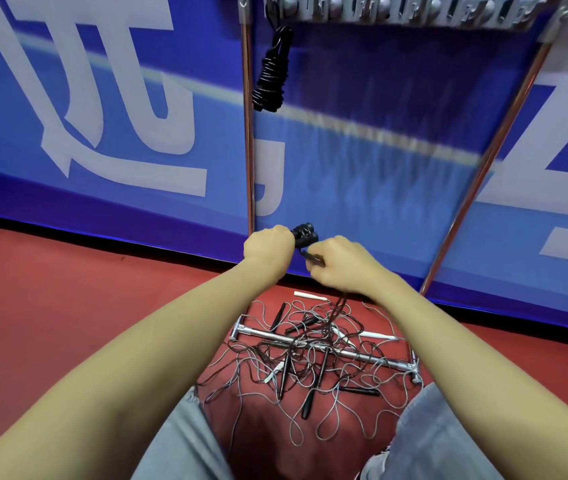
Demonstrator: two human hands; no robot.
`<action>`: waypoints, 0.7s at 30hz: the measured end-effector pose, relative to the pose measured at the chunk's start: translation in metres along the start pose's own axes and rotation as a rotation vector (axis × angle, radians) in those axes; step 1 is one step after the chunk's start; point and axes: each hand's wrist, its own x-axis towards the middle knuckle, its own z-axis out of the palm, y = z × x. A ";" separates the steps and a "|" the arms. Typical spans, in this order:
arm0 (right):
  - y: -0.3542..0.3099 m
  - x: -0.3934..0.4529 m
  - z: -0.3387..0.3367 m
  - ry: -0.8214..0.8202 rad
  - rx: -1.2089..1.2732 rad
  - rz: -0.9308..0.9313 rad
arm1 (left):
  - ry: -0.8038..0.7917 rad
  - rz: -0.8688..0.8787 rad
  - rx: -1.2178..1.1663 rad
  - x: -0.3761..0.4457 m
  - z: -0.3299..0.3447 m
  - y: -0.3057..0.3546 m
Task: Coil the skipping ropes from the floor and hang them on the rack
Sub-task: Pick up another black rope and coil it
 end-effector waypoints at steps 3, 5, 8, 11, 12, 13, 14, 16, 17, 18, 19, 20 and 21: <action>0.000 0.009 -0.014 0.154 -0.178 -0.086 | 0.007 0.145 0.160 0.000 0.003 -0.006; 0.002 0.018 -0.015 0.305 0.044 -0.036 | 0.020 0.259 0.232 0.000 0.001 -0.009; 0.008 0.028 -0.008 0.422 0.423 0.122 | 0.054 0.404 0.291 0.000 -0.002 -0.012; 0.020 0.032 -0.003 0.392 0.529 0.228 | 0.088 0.527 0.356 -0.001 -0.005 -0.014; 0.024 0.032 -0.004 0.380 0.584 0.270 | 0.094 0.549 0.365 -0.002 -0.006 -0.014; 0.029 0.032 -0.004 0.371 0.638 0.313 | 0.104 0.566 0.369 -0.002 -0.006 -0.014; 0.034 0.032 -0.004 0.363 0.676 0.354 | 0.122 0.592 0.345 -0.001 -0.006 -0.015; 0.039 0.029 -0.002 0.340 0.724 0.406 | 0.232 0.713 0.269 0.000 -0.007 -0.017; 0.041 0.028 0.001 0.333 0.747 0.425 | 0.297 0.764 0.243 -0.001 -0.007 -0.019; 0.042 0.027 0.004 0.338 0.768 0.441 | 0.381 0.789 0.194 -0.001 -0.007 -0.020; 0.044 0.027 0.007 0.352 0.780 0.453 | 0.404 0.776 0.143 -0.001 -0.010 -0.020; 0.045 0.026 0.011 0.367 0.774 0.456 | 0.447 0.771 0.096 0.001 -0.010 -0.019; 0.046 0.024 0.013 0.375 0.739 0.445 | 0.465 0.745 0.048 0.000 -0.012 -0.016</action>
